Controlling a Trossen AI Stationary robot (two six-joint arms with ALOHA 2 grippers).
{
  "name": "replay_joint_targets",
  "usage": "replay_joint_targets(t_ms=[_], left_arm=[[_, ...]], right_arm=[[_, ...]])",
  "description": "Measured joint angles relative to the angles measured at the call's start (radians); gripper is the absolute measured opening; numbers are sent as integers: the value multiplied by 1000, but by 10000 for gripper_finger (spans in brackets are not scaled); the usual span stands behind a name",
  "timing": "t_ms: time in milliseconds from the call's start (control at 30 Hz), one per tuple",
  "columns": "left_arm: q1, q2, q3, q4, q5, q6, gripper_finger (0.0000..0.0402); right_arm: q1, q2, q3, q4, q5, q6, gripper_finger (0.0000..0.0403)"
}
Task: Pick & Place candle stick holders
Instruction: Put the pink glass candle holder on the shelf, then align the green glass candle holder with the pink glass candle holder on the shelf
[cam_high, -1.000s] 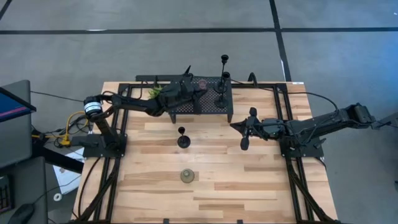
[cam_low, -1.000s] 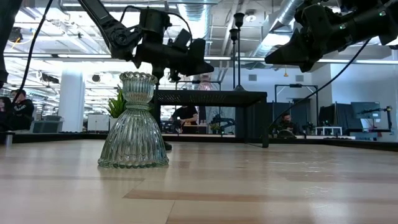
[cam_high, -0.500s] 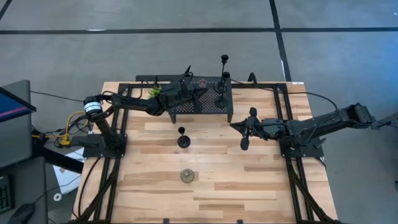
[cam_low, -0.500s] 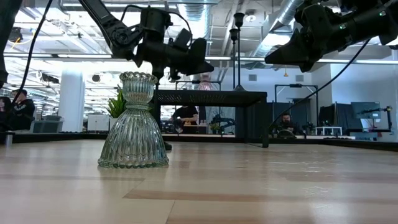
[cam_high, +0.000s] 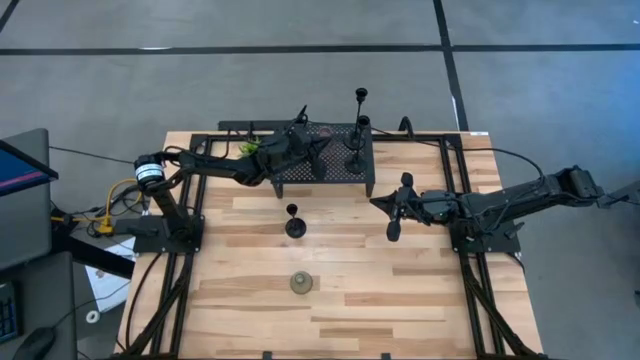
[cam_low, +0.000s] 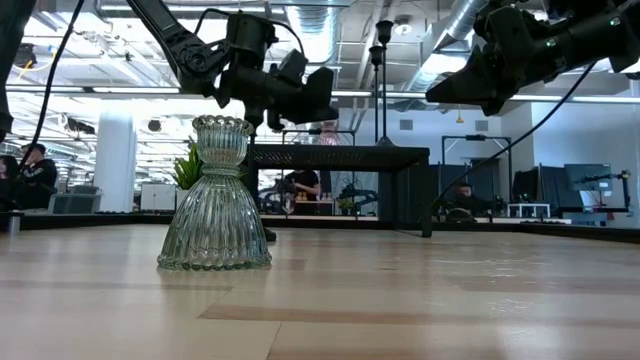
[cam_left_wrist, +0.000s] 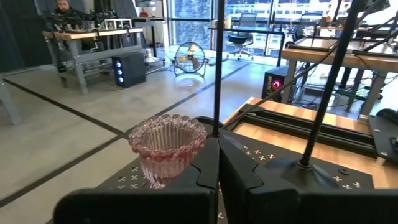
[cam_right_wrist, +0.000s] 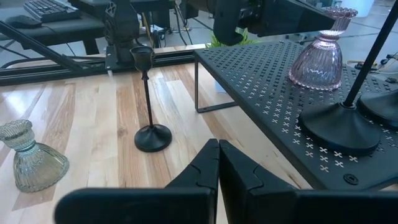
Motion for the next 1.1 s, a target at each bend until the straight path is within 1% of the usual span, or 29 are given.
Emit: replay_joint_targets(t_ms=[300, 533, 667, 833, 933, 1033, 1100], left_arm=[[0, 0, 0, -6, -50, 0, 3], [-11, 0, 0, -9, -51, 0, 3], [-35, -6, 0, -8, 28, 20, 3], [-84, -66, 0, -16, 150, 86, 3], [-118, -132, 0, -121, 175, 157, 3], [-134, -220, 1, -299, 176, 210, 3], [-138, -282, 1, -444, 174, 215, 4]], right_arm=[[0, 0, 0, 0, 0, 0, 0], [0, 0, 0, 0, 0, 0, 0], [0, 0, 0, -1, 0, 0, 0], [0, 0, 0, -1, 0, 0, 0], [0, 0, 0, -1, 0, 0, 0], [1, 0, 0, -1, 0, 0, 0], [1, 0, 0, -1, 0, -2, 0]])
